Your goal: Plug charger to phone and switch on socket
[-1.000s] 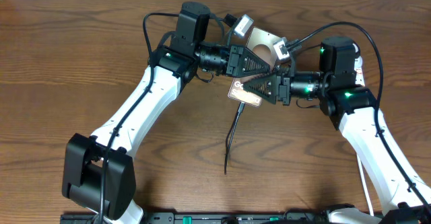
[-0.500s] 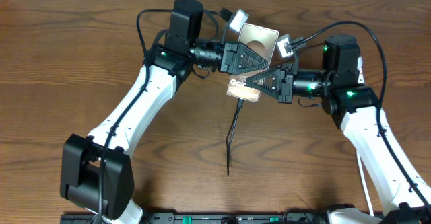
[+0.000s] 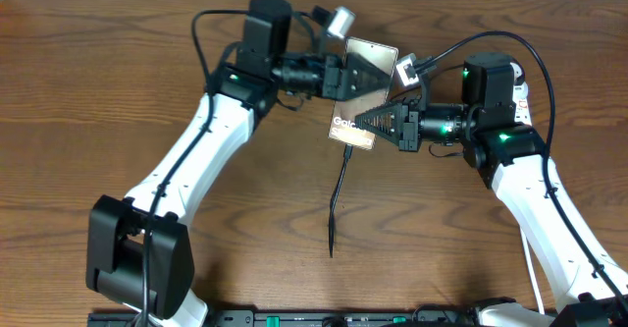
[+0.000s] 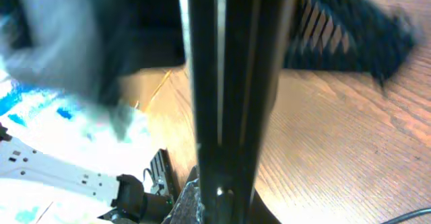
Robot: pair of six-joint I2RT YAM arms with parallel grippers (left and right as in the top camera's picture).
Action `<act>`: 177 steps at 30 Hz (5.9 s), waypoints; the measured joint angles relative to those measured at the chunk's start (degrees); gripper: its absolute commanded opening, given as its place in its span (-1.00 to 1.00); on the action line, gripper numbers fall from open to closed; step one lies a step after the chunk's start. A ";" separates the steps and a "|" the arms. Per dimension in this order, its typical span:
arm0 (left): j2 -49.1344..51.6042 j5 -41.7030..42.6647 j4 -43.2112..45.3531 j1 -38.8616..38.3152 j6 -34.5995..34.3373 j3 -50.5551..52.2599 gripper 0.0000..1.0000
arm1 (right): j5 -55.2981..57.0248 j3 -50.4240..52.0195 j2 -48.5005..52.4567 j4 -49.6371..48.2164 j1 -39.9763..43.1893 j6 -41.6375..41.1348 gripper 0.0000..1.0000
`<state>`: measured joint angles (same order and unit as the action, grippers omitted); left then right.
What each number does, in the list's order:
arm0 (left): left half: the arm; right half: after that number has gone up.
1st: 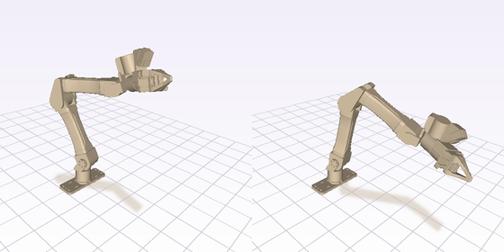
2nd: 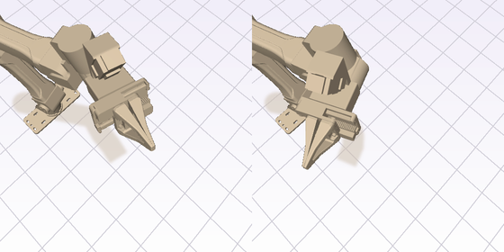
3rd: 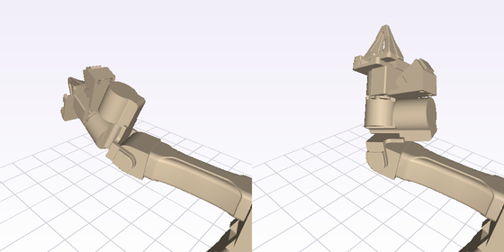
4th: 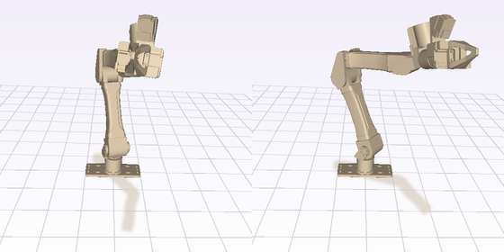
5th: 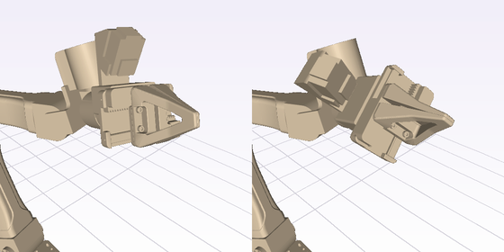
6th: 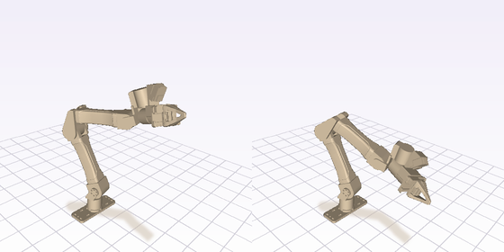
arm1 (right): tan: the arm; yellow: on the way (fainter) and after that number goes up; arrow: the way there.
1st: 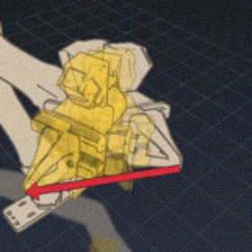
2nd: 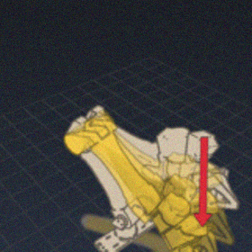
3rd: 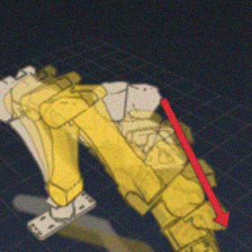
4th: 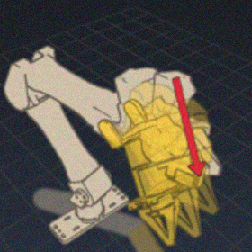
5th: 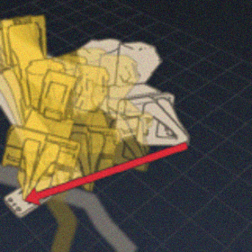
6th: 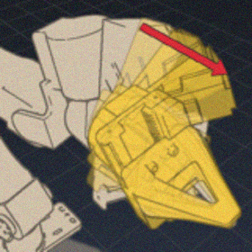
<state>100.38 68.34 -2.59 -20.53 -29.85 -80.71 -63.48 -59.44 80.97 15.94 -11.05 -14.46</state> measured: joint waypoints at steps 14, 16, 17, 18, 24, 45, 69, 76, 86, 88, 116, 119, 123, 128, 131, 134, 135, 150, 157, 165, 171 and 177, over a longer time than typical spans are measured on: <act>0.00 -1.25 0.00 11.65 -0.07 0.00 0.90 | 10.05 0.00 0.13 6.67 -0.11 0.04 -0.98; 0.00 -1.27 0.00 12.48 -0.09 0.00 0.90 | 11.87 0.00 0.68 7.08 -0.11 0.46 -0.98; 0.00 -1.27 0.00 12.70 -0.07 -0.02 0.90 | 12.46 0.00 1.18 7.06 -0.11 0.63 -0.98; 0.00 -1.29 0.00 12.83 -0.07 -0.02 0.90 | 12.94 0.02 1.84 7.08 -0.11 0.79 -0.98; 0.00 -1.40 0.00 12.83 -0.07 0.00 0.90 | 14.60 0.02 8.59 7.04 -0.11 1.27 -0.98; 0.00 -1.42 0.00 12.83 -0.07 0.00 0.91 | 15.82 0.04 30.01 -3.91 -3.63 0.92 -0.98; 0.00 -1.42 0.00 12.83 -0.07 0.00 0.91 | 4.87 0.17 33.09 -28.83 -7.67 -25.77 -0.98; 0.00 -1.42 0.00 12.83 -0.09 0.00 0.91 | 12.92 0.17 33.11 -28.83 -8.28 -25.62 -0.96; 0.00 -1.42 0.00 12.83 -0.09 0.00 0.91 | 21.40 0.17 33.18 -27.78 -12.90 -21.66 -0.92; 0.00 -1.42 0.00 12.83 -0.09 -0.02 0.91 | 23.26 0.17 33.20 -26.95 -13.46 -20.94 -0.93; 0.00 -1.42 0.00 12.83 -0.09 -0.02 0.92 | 29.57 -0.52 34.53 -26.23 -15.30 -16.28 -0.83; 0.00 -1.42 0.00 12.83 -0.09 -0.02 0.92 | 29.99 -0.57 34.53 -25.90 -15.34 -16.28 -0.70; 0.00 -1.44 0.00 12.83 -0.09 -0.02 0.91 | 31.28 -0.63 34.95 -24.06 -15.39 -15.93 -0.59; 0.00 -1.44 0.00 12.83 -0.09 0.00 0.91 | 31.95 -0.63 35.04 -21.68 -15.43 -15.93 -0.55; 0.00 -1.44 0.00 12.83 -0.09 -0.02 0.91 | 32.57 -0.79 35.04 -20.85 -15.45 -15.89 -0.39; 0.00 -1.42 0.00 12.83 -0.09 0.00 0.91 | 33.40 -0.83 35.04 -20.46 -15.45 -14.99 -0.22; 0.00 -1.44 0.00 12.83 -0.09 -0.02 0.91 | 33.38 -0.90 35.01 -20.57 -15.45 -14.64 -0.19; 0.00 -1.42 0.00 12.83 -0.07 -0.02 0.91 | 36.17 -7.78 34.99 -11.54 -15.10 -11.82 0.69; 0.00 -1.42 0.00 12.83 -0.09 0.00 0.91 | 41.05 -17.38 35.01 6.99 -14.69 -5.60 0.72; 0.00 -1.42 0.00 12.83 -0.09 0.00 0.91 | 47.56 -32.87 35.01 28.70 -14.67 2.29 0.98; 0.00 -1.44 0.00 12.83 -0.09 0.00 0.91 | 60.43 -36.79 35.01 37.99 -12.26 4.63 0.98; 0.00 -1.44 0.00 12.83 -0.09 -0.02 0.91 | 66.69 -36.87 35.01 47.43 -5.29 5.03 0.99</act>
<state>100.38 66.89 -2.59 -7.70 -29.93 -80.73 3.20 -96.31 115.98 63.37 -16.34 -9.43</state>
